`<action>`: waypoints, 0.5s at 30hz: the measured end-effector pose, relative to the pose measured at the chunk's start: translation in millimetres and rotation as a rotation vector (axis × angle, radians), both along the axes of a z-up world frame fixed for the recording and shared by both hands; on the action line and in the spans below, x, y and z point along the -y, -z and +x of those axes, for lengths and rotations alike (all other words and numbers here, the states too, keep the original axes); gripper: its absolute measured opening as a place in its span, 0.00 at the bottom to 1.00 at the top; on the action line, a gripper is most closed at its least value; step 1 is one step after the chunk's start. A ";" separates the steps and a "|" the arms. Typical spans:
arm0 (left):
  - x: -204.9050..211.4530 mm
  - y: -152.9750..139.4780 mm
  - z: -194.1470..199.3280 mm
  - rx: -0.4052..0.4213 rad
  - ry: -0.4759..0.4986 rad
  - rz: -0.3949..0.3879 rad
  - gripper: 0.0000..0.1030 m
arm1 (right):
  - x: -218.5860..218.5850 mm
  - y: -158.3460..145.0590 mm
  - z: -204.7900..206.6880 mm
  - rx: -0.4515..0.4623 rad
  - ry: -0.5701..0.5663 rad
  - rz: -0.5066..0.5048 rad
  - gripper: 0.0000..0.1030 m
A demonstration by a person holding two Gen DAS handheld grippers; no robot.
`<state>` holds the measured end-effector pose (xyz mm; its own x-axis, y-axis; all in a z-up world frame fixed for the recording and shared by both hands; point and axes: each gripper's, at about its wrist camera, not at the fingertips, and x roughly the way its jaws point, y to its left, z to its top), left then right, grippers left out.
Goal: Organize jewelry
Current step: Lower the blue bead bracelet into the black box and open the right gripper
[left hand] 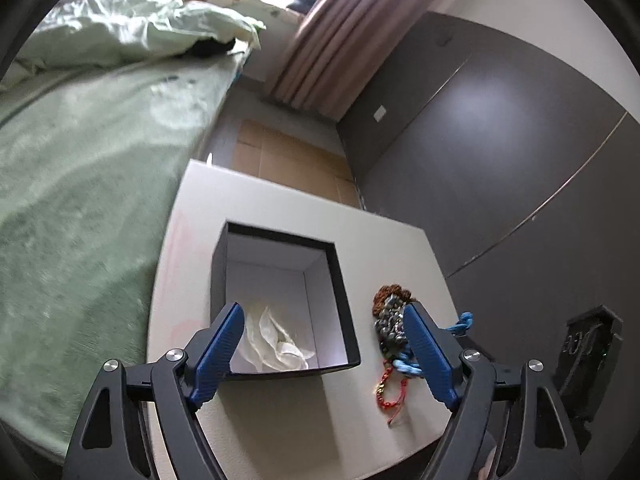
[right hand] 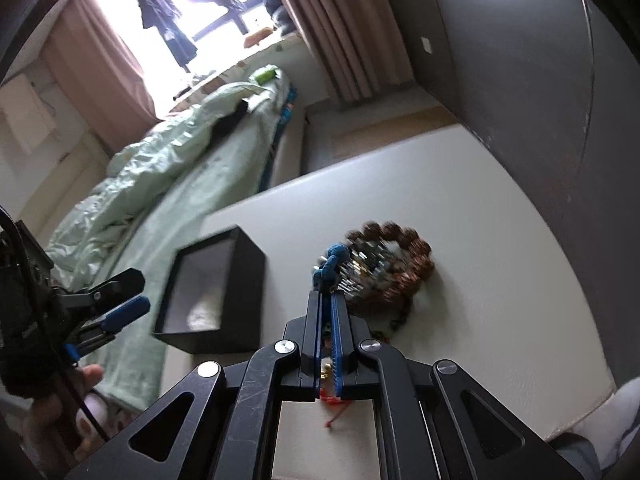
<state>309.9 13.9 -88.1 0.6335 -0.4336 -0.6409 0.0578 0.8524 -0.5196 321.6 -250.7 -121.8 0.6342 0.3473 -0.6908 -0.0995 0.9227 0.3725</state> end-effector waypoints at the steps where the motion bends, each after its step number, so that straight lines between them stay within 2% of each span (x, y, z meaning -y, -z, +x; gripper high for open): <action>1: -1.2 -3.5 -0.9 0.006 -0.004 0.002 0.80 | 0.0 -6.5 -1.0 0.011 -0.009 0.013 0.05; 7: -15.5 -23.6 -10.4 0.046 -0.021 0.004 0.80 | -16.9 -35.7 1.9 0.050 -0.082 0.079 0.05; 15: -49.1 -36.5 -18.8 0.076 -0.080 -0.001 0.80 | -61.7 -47.9 14.1 0.049 -0.167 0.100 0.05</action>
<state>291.1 63.0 -51.6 0.7126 -0.3807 -0.5893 0.0289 0.8552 -0.5175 335.8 -189.1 -73.9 0.5940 0.5157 -0.6174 -0.2680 0.8505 0.4526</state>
